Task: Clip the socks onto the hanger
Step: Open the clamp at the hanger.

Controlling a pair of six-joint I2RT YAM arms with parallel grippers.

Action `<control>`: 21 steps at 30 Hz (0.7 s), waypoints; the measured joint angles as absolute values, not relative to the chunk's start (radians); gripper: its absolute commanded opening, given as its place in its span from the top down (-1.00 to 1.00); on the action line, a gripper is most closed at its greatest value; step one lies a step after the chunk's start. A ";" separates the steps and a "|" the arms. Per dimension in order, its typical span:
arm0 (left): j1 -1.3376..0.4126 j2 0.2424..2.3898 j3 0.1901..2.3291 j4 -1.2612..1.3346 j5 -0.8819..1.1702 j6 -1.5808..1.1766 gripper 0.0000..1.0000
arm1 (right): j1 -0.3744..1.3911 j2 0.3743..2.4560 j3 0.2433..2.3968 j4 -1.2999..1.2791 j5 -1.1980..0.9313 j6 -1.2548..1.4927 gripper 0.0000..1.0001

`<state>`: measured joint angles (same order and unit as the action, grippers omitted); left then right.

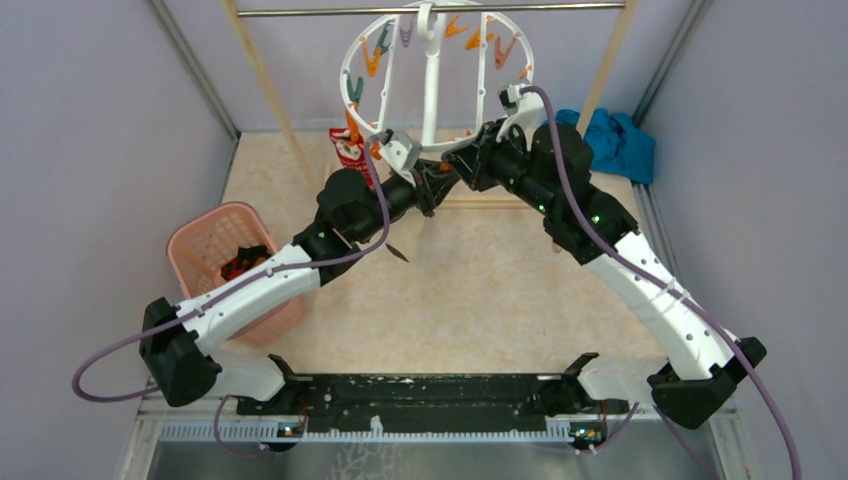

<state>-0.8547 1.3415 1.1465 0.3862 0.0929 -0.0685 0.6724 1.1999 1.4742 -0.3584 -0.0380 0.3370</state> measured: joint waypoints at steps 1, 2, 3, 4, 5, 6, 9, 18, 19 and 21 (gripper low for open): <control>-0.858 1.341 1.148 0.382 0.086 -0.064 1.00 | 0.672 1.200 1.474 -0.359 -0.038 0.337 1.00; -0.861 1.341 1.151 0.377 0.078 -0.059 1.00 | 0.672 1.200 1.474 -0.359 -0.038 0.336 0.96; -0.865 1.342 1.156 0.371 0.068 -0.054 1.00 | 0.672 1.200 1.474 -0.359 -0.039 0.336 0.77; -0.869 1.343 1.163 0.360 0.058 -0.052 1.00 | 0.672 1.200 1.474 -0.358 -0.038 0.336 0.60; -0.873 1.346 1.169 0.353 0.049 -0.047 1.00 | 0.671 1.200 1.474 -0.355 -0.039 0.335 0.51; -0.878 1.352 1.179 0.345 0.037 -0.039 1.00 | 0.671 1.200 1.474 -0.352 -0.038 0.335 0.42; -0.889 1.366 1.200 0.332 0.014 -0.020 1.00 | 0.670 1.200 1.474 -0.356 -0.029 0.327 0.26; -0.908 1.376 1.217 0.318 -0.016 0.006 1.00 | 0.668 1.203 1.474 -0.365 -0.028 0.318 1.00; -0.908 1.376 1.217 0.317 -0.016 0.006 1.00 | 0.667 1.203 1.474 -0.364 -0.024 0.318 1.00; -0.908 1.376 1.217 0.316 -0.019 0.009 1.00 | 0.667 1.202 1.474 -0.364 -0.019 0.316 1.00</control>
<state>-0.9085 1.3758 1.2167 0.3161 -0.0185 0.0090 0.6670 1.2022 1.4738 -0.3645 -0.0193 0.3164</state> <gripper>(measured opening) 0.235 0.057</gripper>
